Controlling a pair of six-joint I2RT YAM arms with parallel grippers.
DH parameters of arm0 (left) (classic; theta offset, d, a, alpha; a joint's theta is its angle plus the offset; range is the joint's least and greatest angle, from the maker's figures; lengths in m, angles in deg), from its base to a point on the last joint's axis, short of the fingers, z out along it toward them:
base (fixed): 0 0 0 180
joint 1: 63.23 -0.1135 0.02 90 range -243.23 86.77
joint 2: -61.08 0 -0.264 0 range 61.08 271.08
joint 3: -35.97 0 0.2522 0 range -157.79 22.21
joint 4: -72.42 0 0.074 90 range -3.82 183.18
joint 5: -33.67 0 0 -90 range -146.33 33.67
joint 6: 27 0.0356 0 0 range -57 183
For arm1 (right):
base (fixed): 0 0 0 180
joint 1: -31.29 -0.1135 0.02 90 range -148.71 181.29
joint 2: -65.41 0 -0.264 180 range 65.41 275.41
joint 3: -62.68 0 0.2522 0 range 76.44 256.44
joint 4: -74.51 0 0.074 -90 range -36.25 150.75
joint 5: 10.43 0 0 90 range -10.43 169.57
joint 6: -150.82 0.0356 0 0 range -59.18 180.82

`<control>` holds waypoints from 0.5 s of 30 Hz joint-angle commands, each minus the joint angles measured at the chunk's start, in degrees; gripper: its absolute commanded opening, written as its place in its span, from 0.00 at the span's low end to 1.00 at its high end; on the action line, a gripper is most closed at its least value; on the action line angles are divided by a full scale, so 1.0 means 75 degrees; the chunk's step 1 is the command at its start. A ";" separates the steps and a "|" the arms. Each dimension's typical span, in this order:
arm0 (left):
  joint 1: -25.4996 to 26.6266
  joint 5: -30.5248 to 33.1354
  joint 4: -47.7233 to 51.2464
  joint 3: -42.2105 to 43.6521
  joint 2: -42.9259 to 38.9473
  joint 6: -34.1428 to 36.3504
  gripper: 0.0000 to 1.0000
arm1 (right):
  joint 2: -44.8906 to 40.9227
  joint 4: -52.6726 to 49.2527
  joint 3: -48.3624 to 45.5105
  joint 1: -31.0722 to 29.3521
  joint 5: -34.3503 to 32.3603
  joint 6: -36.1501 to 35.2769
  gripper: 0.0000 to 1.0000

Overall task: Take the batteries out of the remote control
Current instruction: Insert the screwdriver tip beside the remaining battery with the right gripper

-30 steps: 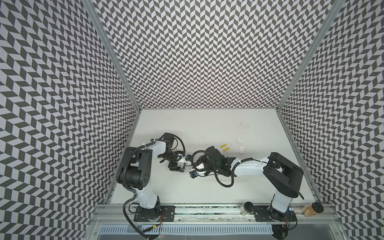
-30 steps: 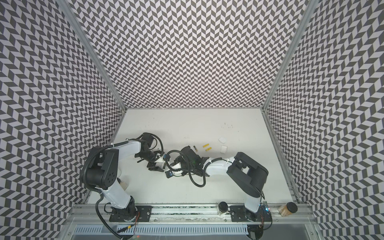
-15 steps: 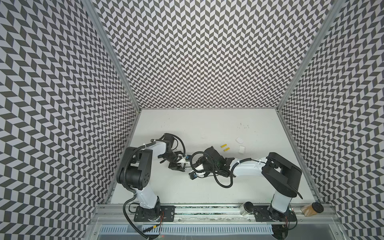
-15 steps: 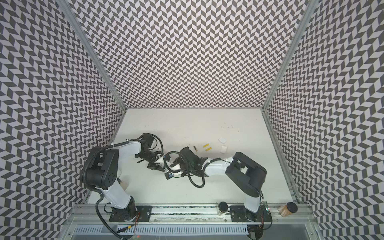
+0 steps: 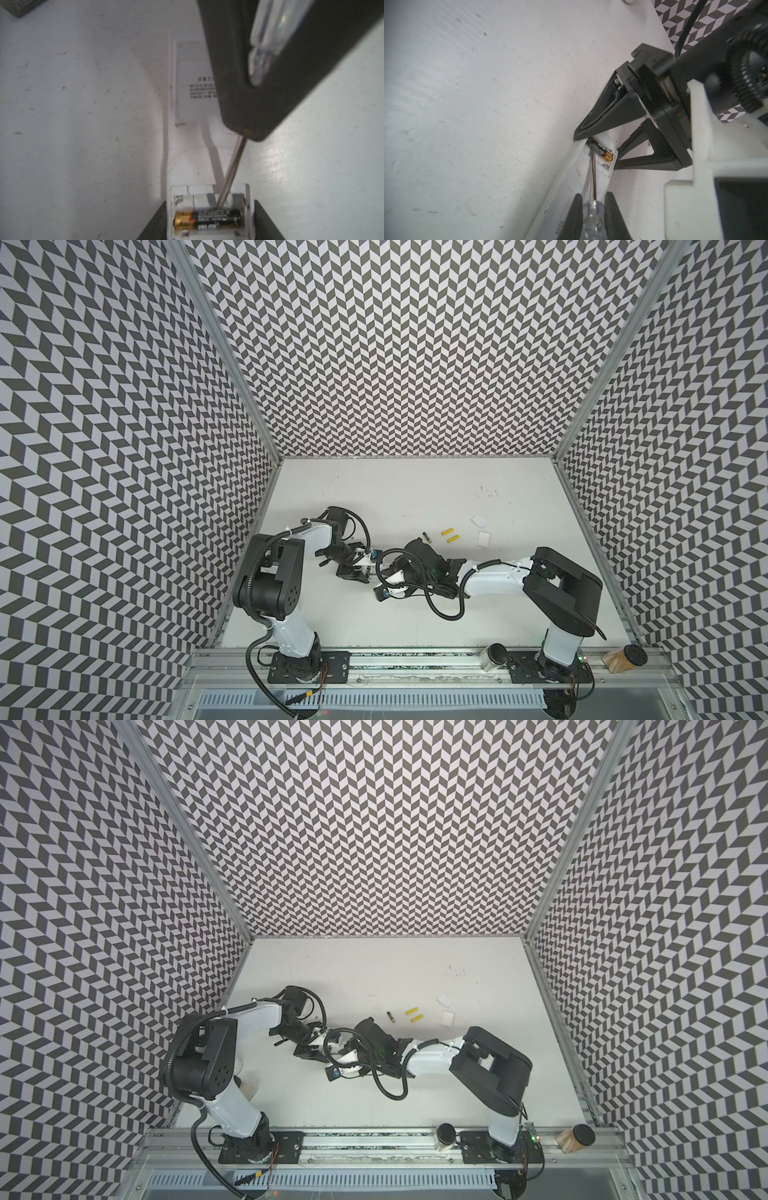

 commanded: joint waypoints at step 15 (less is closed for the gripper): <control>0.0058 0.0261 0.0709 0.0143 0.0182 0.0046 0.53 | 0.0026 0.0388 -0.0098 -0.0004 0.0218 -0.0006 0.00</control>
